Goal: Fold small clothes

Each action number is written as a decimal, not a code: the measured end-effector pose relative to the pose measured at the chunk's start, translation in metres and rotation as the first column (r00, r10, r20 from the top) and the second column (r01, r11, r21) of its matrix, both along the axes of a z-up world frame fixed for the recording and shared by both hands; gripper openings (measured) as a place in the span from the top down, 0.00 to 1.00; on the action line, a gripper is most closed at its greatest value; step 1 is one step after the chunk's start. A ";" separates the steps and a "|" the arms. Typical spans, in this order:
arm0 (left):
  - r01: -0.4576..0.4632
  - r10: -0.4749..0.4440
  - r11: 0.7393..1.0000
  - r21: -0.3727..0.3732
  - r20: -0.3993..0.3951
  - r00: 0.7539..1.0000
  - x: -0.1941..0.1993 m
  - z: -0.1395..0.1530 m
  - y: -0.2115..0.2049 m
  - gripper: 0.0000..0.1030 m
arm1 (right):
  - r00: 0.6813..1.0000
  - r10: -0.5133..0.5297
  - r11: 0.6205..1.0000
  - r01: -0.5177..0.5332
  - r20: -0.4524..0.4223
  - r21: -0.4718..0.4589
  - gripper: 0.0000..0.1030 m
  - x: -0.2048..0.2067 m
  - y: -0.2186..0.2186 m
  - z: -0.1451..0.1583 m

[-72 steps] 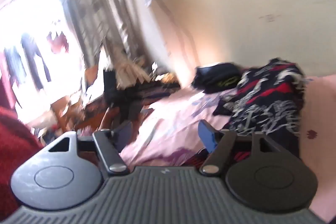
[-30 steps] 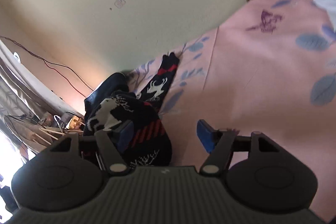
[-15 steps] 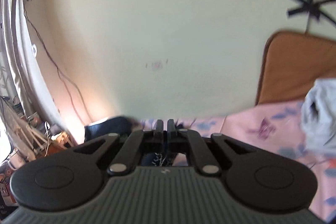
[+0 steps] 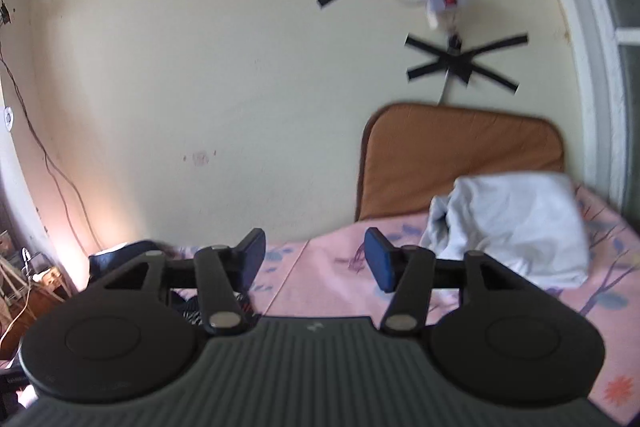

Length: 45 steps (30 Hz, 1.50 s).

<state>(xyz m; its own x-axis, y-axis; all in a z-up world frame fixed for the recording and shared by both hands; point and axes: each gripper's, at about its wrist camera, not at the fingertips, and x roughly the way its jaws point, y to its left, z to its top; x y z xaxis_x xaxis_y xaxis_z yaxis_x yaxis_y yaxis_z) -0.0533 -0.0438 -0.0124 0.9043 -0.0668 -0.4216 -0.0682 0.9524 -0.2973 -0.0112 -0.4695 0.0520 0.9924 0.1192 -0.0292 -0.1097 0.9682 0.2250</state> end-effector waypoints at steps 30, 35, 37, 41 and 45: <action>0.537 -0.551 0.809 0.240 -0.011 0.834 0.007 0.032 -0.090 0.88 | 0.960 -0.264 0.940 0.234 -0.093 -0.248 0.94 -0.082 -0.031 -0.039; 0.382 -0.355 0.857 0.345 -0.142 0.924 0.089 0.033 -0.079 0.88 | 0.938 -0.299 0.945 0.264 -0.177 -0.194 0.94 -0.074 -0.049 -0.080; 0.374 -0.318 0.881 0.291 -0.221 0.922 0.128 0.029 -0.081 0.80 | 0.937 -0.294 0.949 0.263 -0.187 -0.172 0.93 -0.072 -0.052 -0.084; 0.428 -0.371 0.894 0.129 -0.323 0.871 0.182 0.009 -0.102 0.28 | 0.941 -0.284 0.955 0.260 -0.183 -0.143 0.93 -0.076 -0.052 -0.085; 0.445 -0.319 0.862 0.241 -0.423 0.848 0.202 -0.019 -0.145 0.91 | 0.945 -0.270 0.959 0.248 -0.182 -0.136 0.92 -0.072 -0.056 -0.083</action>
<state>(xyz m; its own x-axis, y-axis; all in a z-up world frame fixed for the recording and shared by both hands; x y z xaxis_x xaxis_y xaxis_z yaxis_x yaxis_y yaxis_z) 0.1482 -0.1888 -0.0318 0.6157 -0.1808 -0.7670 0.2803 0.9599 -0.0012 -0.0835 -0.5260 -0.0311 0.9616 -0.1562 -0.2257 0.1840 0.9770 0.1076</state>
